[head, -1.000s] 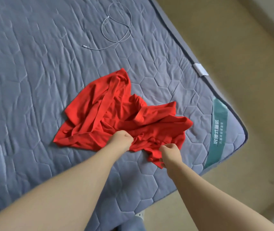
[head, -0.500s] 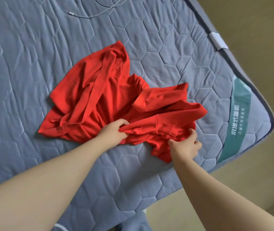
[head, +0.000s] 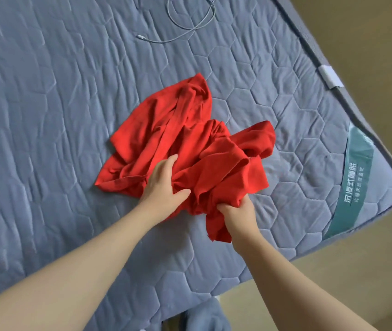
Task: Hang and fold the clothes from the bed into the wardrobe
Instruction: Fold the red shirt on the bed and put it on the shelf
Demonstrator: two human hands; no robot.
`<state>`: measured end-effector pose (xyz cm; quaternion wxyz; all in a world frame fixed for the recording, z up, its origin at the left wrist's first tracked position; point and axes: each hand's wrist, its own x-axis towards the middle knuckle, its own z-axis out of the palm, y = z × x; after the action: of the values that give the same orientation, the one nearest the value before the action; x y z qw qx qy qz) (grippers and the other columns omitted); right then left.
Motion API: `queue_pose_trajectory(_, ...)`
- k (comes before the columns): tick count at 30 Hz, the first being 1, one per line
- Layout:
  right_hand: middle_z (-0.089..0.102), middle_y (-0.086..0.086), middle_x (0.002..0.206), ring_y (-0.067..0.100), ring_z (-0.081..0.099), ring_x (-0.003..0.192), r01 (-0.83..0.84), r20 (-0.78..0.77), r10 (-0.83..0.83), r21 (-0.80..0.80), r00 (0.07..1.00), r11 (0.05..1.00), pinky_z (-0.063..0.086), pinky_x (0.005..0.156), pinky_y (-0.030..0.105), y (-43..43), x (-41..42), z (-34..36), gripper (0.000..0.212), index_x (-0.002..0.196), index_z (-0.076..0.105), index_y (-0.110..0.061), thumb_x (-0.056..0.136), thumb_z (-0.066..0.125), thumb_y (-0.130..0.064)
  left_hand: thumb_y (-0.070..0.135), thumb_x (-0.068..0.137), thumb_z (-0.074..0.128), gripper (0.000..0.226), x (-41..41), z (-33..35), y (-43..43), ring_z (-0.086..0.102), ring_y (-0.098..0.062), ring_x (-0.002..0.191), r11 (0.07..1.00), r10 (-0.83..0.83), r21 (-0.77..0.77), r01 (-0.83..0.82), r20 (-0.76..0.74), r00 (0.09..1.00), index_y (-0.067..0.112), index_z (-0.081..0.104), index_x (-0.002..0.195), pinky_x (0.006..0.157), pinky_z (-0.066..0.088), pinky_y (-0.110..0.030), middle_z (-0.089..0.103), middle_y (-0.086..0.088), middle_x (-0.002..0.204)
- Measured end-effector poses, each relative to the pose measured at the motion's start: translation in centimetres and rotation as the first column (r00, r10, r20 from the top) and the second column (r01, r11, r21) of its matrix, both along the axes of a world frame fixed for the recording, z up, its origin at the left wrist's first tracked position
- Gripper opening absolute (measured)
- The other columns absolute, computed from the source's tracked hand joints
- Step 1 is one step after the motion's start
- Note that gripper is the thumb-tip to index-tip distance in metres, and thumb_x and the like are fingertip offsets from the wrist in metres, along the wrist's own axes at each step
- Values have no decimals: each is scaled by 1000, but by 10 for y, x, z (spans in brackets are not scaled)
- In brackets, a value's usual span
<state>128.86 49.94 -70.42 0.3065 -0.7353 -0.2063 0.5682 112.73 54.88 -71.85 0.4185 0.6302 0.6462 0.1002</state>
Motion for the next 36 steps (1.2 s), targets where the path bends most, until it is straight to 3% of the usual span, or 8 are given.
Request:
queue_pose_trajectory(7, 49, 3, 52, 15, 43, 40, -288, 5, 289, -45, 957, 957, 35, 39, 24, -17, 0, 9, 26, 74, 51, -22, 76, 57, 3, 8, 84, 45, 65, 46, 13, 19, 46, -24, 123, 871, -486, -23, 491, -194, 852, 44, 34, 137, 95, 35, -34, 36, 4, 146)
queue_pose_trajectory(11, 69, 20, 73, 41, 64, 65, -101, -96, 94, -66, 991, 993, 51, 65, 55, -29, 11, 12, 17, 90, 62, -15, 90, 58, -32, 11, 85, 46, 29, 21, -3, 9, 59, -33, 93, 991, -105, -98, 87, -194, 975, 30, 61, 100, 68, 37, -31, 65, -8, 89)
queue_pose_trajectory(14, 72, 3, 95, 19, 65, 92, 199, -252, -222, -114, 942, 973, 45, 96, 50, -35, 21, 5, 42, 90, 65, -23, 97, 33, -49, 14, 86, 46, 25, -18, -14, -17, 59, -37, 98, 994, -7, -108, -33, -352, 936, 25, 60, 103, 76, 44, -35, 66, -15, 98)
queue_pose_trajectory(20, 49, -4, 57, 15, 45, 46, 179, -216, -183, -37, 959, 983, 41, 41, 21, -37, 7, 8, 30, 74, 55, -23, 99, 40, -18, 10, 87, 45, 54, -65, 0, -53, 32, -30, 133, 952, -155, -304, -47, -607, 779, 24, 35, 138, 103, 33, -41, 24, -5, 152)
queue_pose_trajectory(24, 57, -2, 57, 14, 53, 48, -8, -215, 26, 82, 976, 997, 44, 45, 27, -30, -15, 15, 30, 89, 60, -21, 99, 36, -5, 4, 69, 63, 73, -33, 19, -44, 27, -22, 137, 973, -112, 198, 120, -50, 992, 15, 39, 137, 112, 20, -20, 25, -1, 148)
queue_pose_trajectory(27, 68, -4, 74, 13, 62, 66, -8, -351, 28, 59, 936, 998, 50, 62, 28, -24, -26, 17, 37, 94, 64, -24, 97, 33, -2, 12, 68, 75, 91, -5, 24, -37, 39, -12, 128, 936, -254, -156, 315, 319, 913, 26, 26, 142, 98, 28, -7, 38, 11, 136)
queue_pose_trajectory(30, 69, -3, 77, 10, 65, 69, 55, -435, -59, -21, 898, 998, 52, 66, 23, -22, -23, 18, 35, 94, 62, -22, 95, 33, -2, 18, 76, 71, 78, 4, 14, -33, 52, -13, 117, 933, -269, -204, 298, 158, 950, 33, 31, 141, 94, 38, -19, 54, 2, 129)
queue_pose_trajectory(36, 62, 4, 101, 14, 57, 78, 10, 111, -4, -49, 994, 999, 47, 70, 27, -23, -9, 3, 41, 112, 59, -19, 84, 41, 6, -1, 85, 59, 17, -12, 19, -18, 58, -7, 78, 903, 310, -412, -121, 430, 848, 15, 62, 87, 74, 44, -15, 64, 5, 78)
